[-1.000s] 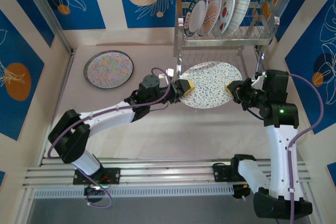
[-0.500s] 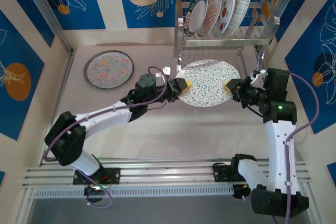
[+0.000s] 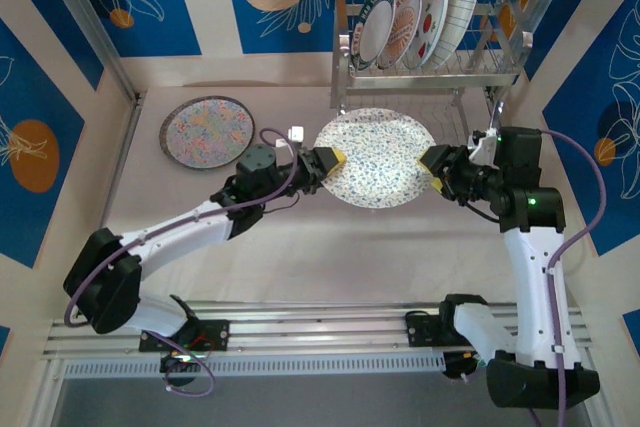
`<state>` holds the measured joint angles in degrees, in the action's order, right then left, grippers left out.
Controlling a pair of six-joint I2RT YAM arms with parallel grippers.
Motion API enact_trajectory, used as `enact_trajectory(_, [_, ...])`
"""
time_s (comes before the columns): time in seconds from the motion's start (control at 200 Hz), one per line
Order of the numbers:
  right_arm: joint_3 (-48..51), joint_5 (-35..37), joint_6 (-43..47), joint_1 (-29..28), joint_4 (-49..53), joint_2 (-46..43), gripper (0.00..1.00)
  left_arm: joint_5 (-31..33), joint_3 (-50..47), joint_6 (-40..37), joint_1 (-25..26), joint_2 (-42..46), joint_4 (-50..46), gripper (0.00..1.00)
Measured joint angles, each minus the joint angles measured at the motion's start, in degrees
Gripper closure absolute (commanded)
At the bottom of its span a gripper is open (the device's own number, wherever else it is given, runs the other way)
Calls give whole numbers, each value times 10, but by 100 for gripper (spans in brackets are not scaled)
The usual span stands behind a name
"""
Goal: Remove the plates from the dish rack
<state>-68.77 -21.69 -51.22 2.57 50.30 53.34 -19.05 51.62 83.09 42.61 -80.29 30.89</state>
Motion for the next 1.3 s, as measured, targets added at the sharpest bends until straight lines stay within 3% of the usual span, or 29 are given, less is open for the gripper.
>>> enact_trajectory(0.385, [-24,92,4,-113,-9,7,55,13,-54,9,-54,81,-3,80])
enact_trajectory(0.77, [-26,137,19,-176,-38,26,55,21,-107,20,-92,182,-33,80])
enact_trajectory(1.005, [-15,186,88,-264,-121,2,55,35,-143,37,-150,243,-51,80])
enact_trajectory(1.3, [3,261,255,-419,-243,-33,50,92,-198,40,-211,324,-78,79])
